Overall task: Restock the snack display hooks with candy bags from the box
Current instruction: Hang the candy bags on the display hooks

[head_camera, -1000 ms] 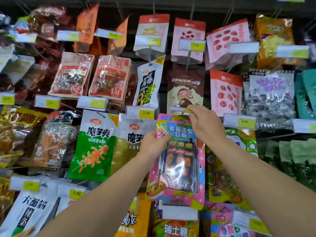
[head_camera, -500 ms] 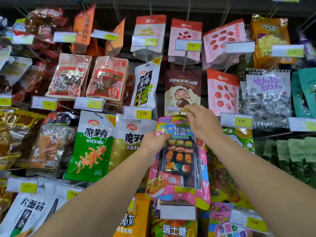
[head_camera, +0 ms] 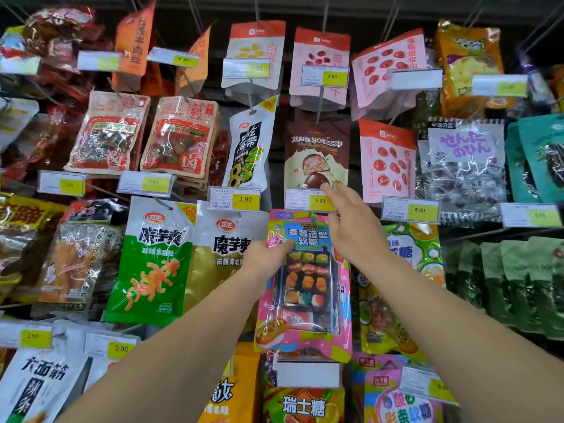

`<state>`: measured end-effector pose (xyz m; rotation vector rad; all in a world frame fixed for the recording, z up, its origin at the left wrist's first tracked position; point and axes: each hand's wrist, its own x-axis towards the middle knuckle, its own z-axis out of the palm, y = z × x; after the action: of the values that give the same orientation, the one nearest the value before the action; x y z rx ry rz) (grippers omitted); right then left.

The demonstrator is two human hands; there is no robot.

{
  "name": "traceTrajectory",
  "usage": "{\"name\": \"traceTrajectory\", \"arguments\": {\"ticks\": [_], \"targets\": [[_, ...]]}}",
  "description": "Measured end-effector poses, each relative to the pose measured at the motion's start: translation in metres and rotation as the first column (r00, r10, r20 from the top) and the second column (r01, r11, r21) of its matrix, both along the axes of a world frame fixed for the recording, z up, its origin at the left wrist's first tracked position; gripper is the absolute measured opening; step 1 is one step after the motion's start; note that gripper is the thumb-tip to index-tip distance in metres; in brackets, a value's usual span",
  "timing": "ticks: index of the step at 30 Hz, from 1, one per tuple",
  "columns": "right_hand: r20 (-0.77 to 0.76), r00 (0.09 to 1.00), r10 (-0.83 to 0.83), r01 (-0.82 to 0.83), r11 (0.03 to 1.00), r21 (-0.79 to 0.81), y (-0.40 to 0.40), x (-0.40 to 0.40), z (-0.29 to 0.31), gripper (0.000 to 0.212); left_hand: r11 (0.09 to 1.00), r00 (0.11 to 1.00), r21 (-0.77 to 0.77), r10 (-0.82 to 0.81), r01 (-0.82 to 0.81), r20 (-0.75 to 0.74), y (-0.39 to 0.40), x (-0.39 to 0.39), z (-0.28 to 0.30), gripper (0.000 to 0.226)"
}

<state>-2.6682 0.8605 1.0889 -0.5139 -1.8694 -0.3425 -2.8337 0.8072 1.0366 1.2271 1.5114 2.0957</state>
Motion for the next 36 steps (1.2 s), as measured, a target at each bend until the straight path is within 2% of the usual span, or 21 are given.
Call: {"name": "traceTrajectory", "arguments": {"ticks": [2, 5, 10, 14, 17, 21, 27, 30, 36], "targets": [[-0.040, 0.999, 0.021, -0.022, 0.999, -0.028, 0.000, 0.002, -0.018, 0.064, 0.999, 0.998, -0.003, 0.052, -0.052, -0.031, -0.002, -0.002, -0.007, 0.027], [-0.128, 0.991, 0.044, -0.065, 0.985, -0.159, 0.005, 0.004, -0.054, 0.076, 0.993, 0.990, -0.016, 0.113, -0.115, -0.080, -0.005, -0.004, -0.020, 0.058], [-0.197, 0.971, 0.136, -0.204, 0.901, -0.383, 0.004, 0.008, -0.124, 0.077, 0.987, 0.959, -0.059, 0.131, -0.150, -0.252, -0.018, -0.006, -0.047, 0.050], [-0.221, 0.967, 0.126, -0.210, 0.886, -0.414, -0.009, 0.012, -0.158, 0.067, 0.980, 0.890, -0.009, 0.179, -0.201, -0.419, -0.033, -0.004, -0.072, 0.054], [-0.215, 0.973, 0.084, -0.170, 0.889, -0.425, -0.010, 0.010, -0.165, 0.059, 0.970, 0.836, 0.023, 0.220, -0.241, -0.502, -0.039, -0.003, -0.081, 0.040], [-0.165, 0.986, 0.013, -0.088, 0.889, -0.450, -0.008, 0.008, -0.158, 0.054, 0.965, 0.802, -0.064, 0.172, -0.253, -0.573, -0.042, -0.006, -0.080, 0.032], [0.025, 0.997, -0.077, 0.078, 0.832, -0.549, -0.014, 0.007, -0.158, 0.065, 0.951, 0.786, -0.211, 0.051, -0.227, -0.616, -0.051, -0.006, -0.077, 0.055], [0.077, 0.992, -0.103, 0.128, 0.804, -0.580, -0.025, 0.007, -0.167, 0.073, 0.950, 0.788, -0.232, 0.022, -0.208, -0.616, -0.065, -0.009, -0.084, 0.064], [0.136, 0.976, -0.171, 0.218, 0.764, -0.608, -0.069, 0.002, -0.178, 0.075, 0.962, 0.786, -0.202, 0.022, -0.185, -0.618, -0.104, -0.016, -0.095, 0.061]]}}
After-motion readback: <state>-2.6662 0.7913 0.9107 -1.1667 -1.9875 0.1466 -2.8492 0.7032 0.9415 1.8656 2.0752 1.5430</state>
